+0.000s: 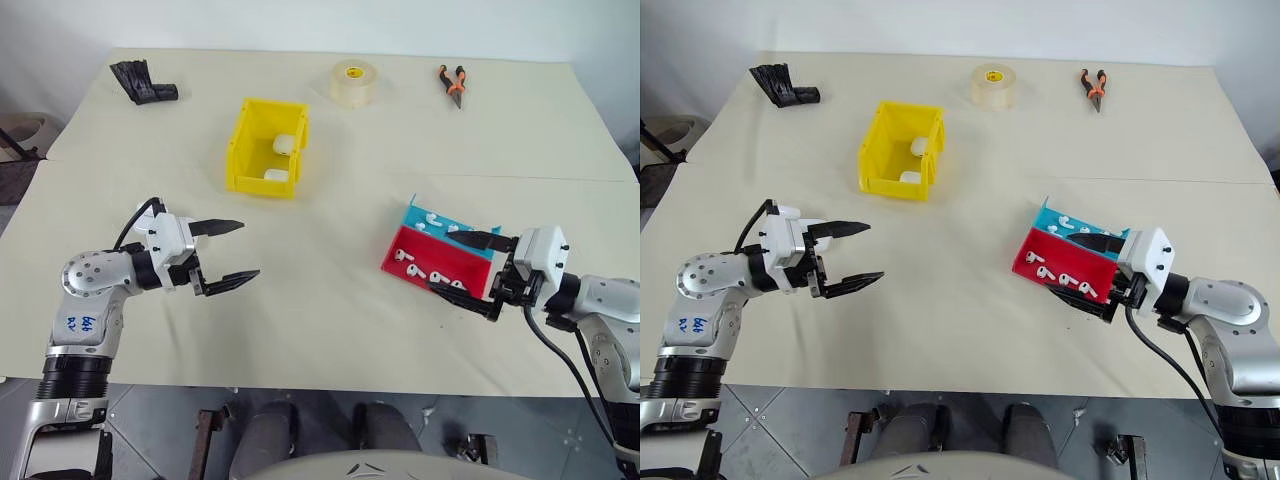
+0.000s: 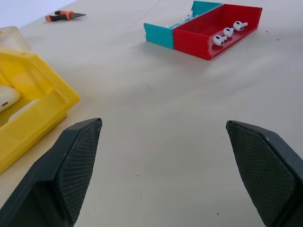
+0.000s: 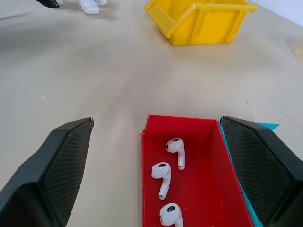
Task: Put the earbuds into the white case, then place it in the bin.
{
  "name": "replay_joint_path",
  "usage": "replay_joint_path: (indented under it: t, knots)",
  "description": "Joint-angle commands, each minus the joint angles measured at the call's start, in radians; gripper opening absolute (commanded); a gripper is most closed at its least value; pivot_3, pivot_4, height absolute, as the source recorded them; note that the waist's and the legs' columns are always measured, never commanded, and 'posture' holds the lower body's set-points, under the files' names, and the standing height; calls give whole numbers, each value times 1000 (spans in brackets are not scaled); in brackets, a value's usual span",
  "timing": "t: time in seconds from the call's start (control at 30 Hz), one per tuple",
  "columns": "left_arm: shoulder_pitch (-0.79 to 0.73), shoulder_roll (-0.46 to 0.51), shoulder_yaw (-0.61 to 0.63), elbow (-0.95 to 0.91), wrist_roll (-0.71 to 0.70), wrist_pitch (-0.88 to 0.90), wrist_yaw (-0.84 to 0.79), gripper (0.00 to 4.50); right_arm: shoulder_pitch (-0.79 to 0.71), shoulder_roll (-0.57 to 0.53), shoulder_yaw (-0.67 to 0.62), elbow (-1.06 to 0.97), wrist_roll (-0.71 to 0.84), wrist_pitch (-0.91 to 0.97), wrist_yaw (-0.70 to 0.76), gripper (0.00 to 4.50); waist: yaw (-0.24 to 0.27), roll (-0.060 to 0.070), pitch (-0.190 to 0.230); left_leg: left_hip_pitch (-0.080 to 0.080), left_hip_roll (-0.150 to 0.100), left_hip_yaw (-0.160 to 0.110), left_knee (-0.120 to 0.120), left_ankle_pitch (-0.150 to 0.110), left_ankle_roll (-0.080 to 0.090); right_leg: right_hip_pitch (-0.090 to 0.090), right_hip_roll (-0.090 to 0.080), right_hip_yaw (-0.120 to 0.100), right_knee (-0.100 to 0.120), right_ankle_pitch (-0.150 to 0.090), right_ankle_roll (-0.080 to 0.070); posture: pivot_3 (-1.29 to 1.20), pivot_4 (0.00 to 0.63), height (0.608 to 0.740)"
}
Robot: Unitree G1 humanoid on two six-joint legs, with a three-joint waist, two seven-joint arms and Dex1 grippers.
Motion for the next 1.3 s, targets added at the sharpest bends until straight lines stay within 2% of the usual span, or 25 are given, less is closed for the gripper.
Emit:
replay_joint_path:
  t: [0.03, 0.3, 0.43, 0.6, 0.8, 0.87, 1.0, 1.07, 1.13, 1.17, 1.23, 1.3]
  knots:
    - [5, -10, 26, -25, 8, -14, 43, 4464, -8, -10, -23, 0, 6, -36, 18, 4500, 0, 0, 0, 0, 0, 0, 0, 0, 0, 0, 0, 0, 0, 0, 0, 0, 150, 740]
    - [113, -14, 150, -166, -17, 116, 250, 4464, -46, 36, 23, 21, -6, -114, 46, 4500, -3, 0, 0, 0, 1, 0, 0, 0, 0, 0, -1, -2, 0, 0, 0, 0, 150, 740]
    - [280, -36, 269, -351, -27, 260, 428, 4464, -81, 127, 64, -27, 57, -150, 56, 4500, -6, 0, 0, 0, 1, -1, 0, 0, 0, 0, -1, 3, 0, 0, 0, 0, 150, 740]
    - [414, -58, 365, -495, -38, 477, 604, 4464, -90, 199, 75, -60, 126, -171, 85, 4500, 2, 0, 0, 0, 2, -5, 0, 0, -1, 1, -2, 5, -1, 0, 0, 0, 150, 740]
    - [503, -69, 416, -636, -98, 638, 664, 4464, -86, 183, 94, -18, 100, -183, 139, 4500, 13, 0, 0, 1, 0, -12, 0, 0, -1, 11, -2, 6, -12, 1, -1, 0, 150, 740]
    - [487, -28, 433, -651, -109, 733, 688, 4464, -91, 176, 93, 2, 99, -180, 156, 4500, 13, 0, 0, 2, 1, -12, 0, 0, -1, 13, -1, 6, -16, 1, -1, 0, 150, 740]
    - [407, 113, 429, -661, -135, 982, 710, 4464, -100, 165, 86, 26, 111, -164, 167, 4500, 11, 0, 0, 2, 1, -12, 0, 0, -1, 13, -1, 6, -16, 1, -1, 0, 150, 740]
    - [316, 265, 364, -643, -124, 1192, 721, 4464, -101, 166, 87, 38, 107, -165, 170, 4500, 12, 0, 0, 2, 1, -11, -1, 0, -1, 13, -1, 6, -16, 1, -1, 0, 150, 740]
    - [174, 318, 335, -615, -135, 1437, 762, 4464, -100, 168, 89, 38, 103, -165, 169, 4500, 13, 0, 1, 2, 1, -13, -1, 0, -1, 13, 0, 6, -16, 1, -1, 0, 150, 740]
    - [115, 322, 327, -600, -139, 1506, 773, 4464, -98, 169, 89, 34, 103, -163, 165, 4500, 13, 1, 0, 2, 1, -12, -1, 0, -1, 13, 0, 6, -16, 1, -1, 0, 150, 740]
    - [26, 342, 296, -571, -123, 1622, 789, 4464, -94, 169, 90, 26, 103, -160, 161, 4500, 10, 1, 0, 2, 0, -12, -2, 0, -1, 12, 1, 7, -15, 1, -1, 0, 150, 740]
    - [-23, 366, 263, -539, -121, 1666, 791, 4464, -89, 171, 91, 18, 104, -156, 154, 4500, 1, 1, 0, 2, -1, -12, -2, 0, -1, 11, 1, 7, -12, 1, -1, 0, 150, 740]
